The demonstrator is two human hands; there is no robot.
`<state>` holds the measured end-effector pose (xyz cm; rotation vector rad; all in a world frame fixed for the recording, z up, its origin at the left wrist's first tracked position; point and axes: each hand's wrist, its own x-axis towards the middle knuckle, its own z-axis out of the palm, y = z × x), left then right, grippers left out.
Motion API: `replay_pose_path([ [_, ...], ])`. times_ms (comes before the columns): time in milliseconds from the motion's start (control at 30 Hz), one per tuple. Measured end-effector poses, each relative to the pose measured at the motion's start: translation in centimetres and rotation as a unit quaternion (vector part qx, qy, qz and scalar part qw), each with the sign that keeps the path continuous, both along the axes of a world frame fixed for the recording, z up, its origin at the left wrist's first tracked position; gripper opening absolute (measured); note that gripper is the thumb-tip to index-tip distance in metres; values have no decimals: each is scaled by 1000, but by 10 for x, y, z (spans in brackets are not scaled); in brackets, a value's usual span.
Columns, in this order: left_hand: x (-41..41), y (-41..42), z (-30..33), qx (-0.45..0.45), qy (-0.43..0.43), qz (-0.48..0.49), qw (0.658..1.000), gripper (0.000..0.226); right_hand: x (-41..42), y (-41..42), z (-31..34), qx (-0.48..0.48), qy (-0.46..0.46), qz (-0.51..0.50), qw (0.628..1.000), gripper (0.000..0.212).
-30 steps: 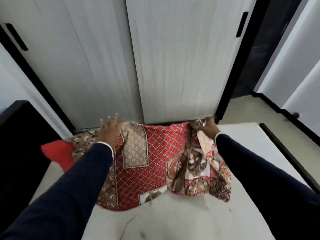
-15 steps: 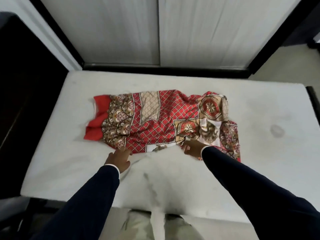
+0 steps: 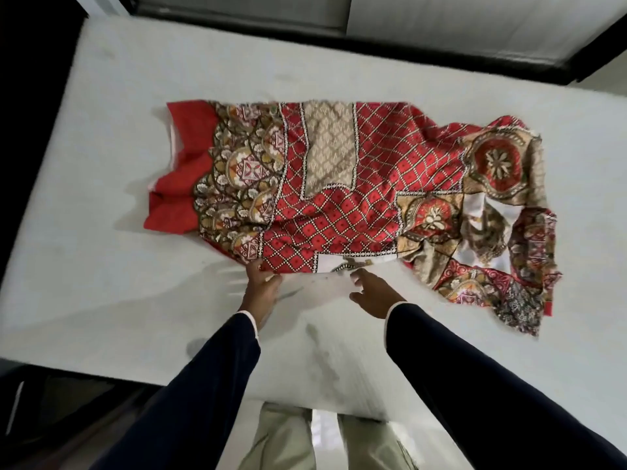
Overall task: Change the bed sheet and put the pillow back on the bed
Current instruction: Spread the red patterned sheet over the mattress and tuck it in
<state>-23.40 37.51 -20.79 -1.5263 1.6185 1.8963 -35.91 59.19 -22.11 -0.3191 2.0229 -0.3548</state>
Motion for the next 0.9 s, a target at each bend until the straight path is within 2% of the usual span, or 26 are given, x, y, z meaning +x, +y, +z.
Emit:
replay_pose_path([
  [100, -3, -9, -26, 63, 31, 192, 979, 55, 11, -9, -20, 5, 31, 0, 1000, 56],
  [167, -6, -15, -34, 96, 43, 286, 952, 45, 15, -12, -28, 3, 45, -24, 999, 56],
  [233, -13, -19, -29, 105, 52, 332, 936, 29, 19, -14, -26, -25, 63, -55, 996, 51],
  [300, -20, -20, -17, 123, 65, 317, 938, 13, 23, -17, -17, -72, 123, -70, 987, 50],
  [333, -23, -21, -8, 138, 76, 302, 940, 7, 25, -20, -12, -91, 165, -68, 980, 51],
  [433, -33, -23, 18, 140, 122, 220, 958, 24, 23, -38, 8, -105, 269, -48, 956, 58],
  [567, -51, -28, 64, 62, 197, 92, 974, 35, 13, -69, 28, -88, 327, -27, 941, 59],
  [700, -65, -36, 90, -21, 211, -21, 977, 32, 1, -90, 34, -82, 285, 0, 955, 34],
  [767, -64, -41, 81, -92, 170, -114, 975, 27, -2, -94, 28, -65, 229, 51, 970, 35],
  [800, -59, -43, 69, -137, 136, -187, 963, 22, 0, -94, 23, -45, 196, 94, 975, 42],
  [867, -44, -47, 39, -218, 74, -342, 911, 9, 7, -86, 10, 6, 171, 197, 965, 59],
  [900, -33, -47, 24, -246, 43, -411, 877, 21, 12, -79, 3, 22, 187, 232, 954, 63],
])
